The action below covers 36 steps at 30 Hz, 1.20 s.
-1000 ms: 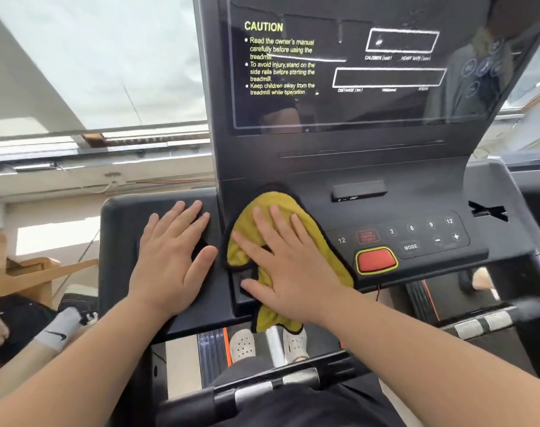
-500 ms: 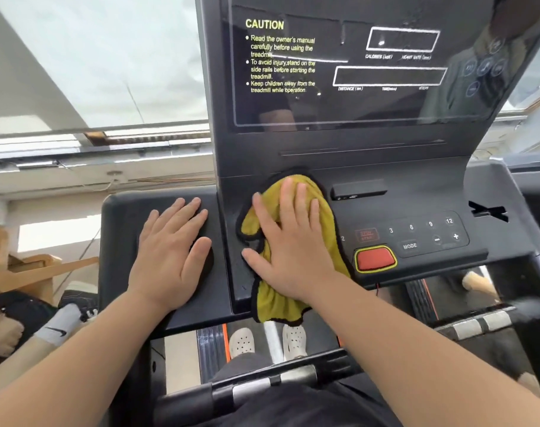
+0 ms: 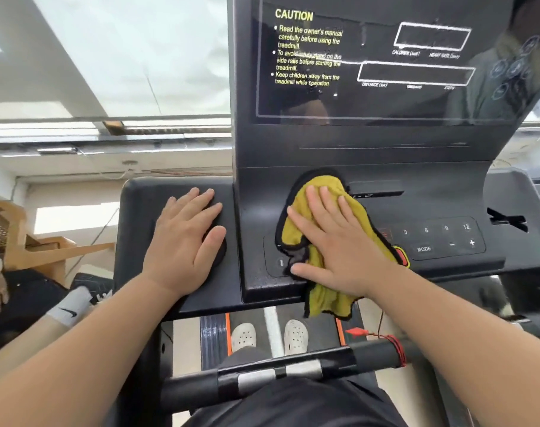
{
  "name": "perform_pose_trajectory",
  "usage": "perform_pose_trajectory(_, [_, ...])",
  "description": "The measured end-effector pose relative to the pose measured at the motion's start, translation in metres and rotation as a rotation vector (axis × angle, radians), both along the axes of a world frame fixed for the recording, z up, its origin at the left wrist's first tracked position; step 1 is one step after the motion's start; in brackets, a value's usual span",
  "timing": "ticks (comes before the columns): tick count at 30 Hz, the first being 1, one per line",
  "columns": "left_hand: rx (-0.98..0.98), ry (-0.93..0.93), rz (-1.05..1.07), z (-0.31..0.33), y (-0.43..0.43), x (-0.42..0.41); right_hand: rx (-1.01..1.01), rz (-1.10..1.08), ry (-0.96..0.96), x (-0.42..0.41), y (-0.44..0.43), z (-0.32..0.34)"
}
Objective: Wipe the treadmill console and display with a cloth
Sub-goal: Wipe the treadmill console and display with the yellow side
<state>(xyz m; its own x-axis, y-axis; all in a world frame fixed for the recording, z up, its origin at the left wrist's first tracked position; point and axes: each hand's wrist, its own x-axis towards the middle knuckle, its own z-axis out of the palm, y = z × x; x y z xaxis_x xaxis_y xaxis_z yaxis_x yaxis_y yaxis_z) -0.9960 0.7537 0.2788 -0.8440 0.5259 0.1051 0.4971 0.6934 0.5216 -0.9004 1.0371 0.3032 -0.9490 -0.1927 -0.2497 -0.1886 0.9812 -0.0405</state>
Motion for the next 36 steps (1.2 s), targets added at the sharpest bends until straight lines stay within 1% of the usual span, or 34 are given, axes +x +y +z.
perform_pose_trajectory(2, [-0.056,0.002,0.0,0.003,0.0,0.002,-0.046,-0.104,0.022,-0.012,-0.026,0.003])
perform_pose_trajectory(5, [-0.243,0.076,0.008,0.004,-0.007,0.006,-0.102,-0.266,0.087,-0.027,-0.07,-0.001])
perform_pose_trajectory(6, [-0.303,0.09,0.01,0.003,-0.011,0.007,-0.1,-0.278,0.095,-0.029,-0.082,-0.002])
perform_pose_trajectory(8, [-0.362,0.096,0.002,0.0,-0.021,0.008,-0.084,-0.188,0.085,-0.03,-0.098,-0.007])
perform_pose_trajectory(12, [-0.392,0.091,-0.007,-0.001,-0.023,0.008,-0.106,0.094,0.097,-0.006,-0.099,-0.013])
perform_pose_trajectory(15, [-0.404,0.09,0.001,0.0,-0.02,0.008,-0.034,0.148,0.104,0.031,-0.075,-0.02])
perform_pose_trajectory(18, [-0.4,0.083,-0.008,0.001,-0.021,0.008,-0.007,0.065,0.112,0.06,-0.037,-0.021])
perform_pose_trajectory(21, [-0.408,0.075,-0.016,0.002,-0.021,0.008,-0.026,-0.098,0.054,0.058,-0.01,-0.016])
perform_pose_trajectory(24, [-0.388,0.056,-0.016,0.003,-0.022,0.008,-0.067,-0.315,0.054,0.028,-0.026,-0.007])
perform_pose_trajectory(26, [-0.338,0.034,-0.006,0.005,-0.023,0.008,-0.051,-0.364,0.075,0.008,-0.051,-0.006])
perform_pose_trajectory(28, [-0.286,0.016,0.005,0.006,-0.023,0.008,-0.049,-0.262,0.075,0.001,-0.077,-0.007])
perform_pose_trajectory(31, [-0.269,0.032,0.003,0.005,-0.024,0.009,-0.091,-0.049,0.08,0.021,-0.105,-0.013])
perform_pose_trajectory(33, [-0.275,0.034,0.007,0.006,-0.023,0.009,-0.108,0.023,0.099,0.043,-0.103,-0.018])
perform_pose_trajectory(36, [-0.251,0.026,0.021,0.007,-0.022,0.009,-0.048,0.088,0.103,0.07,-0.076,-0.024])
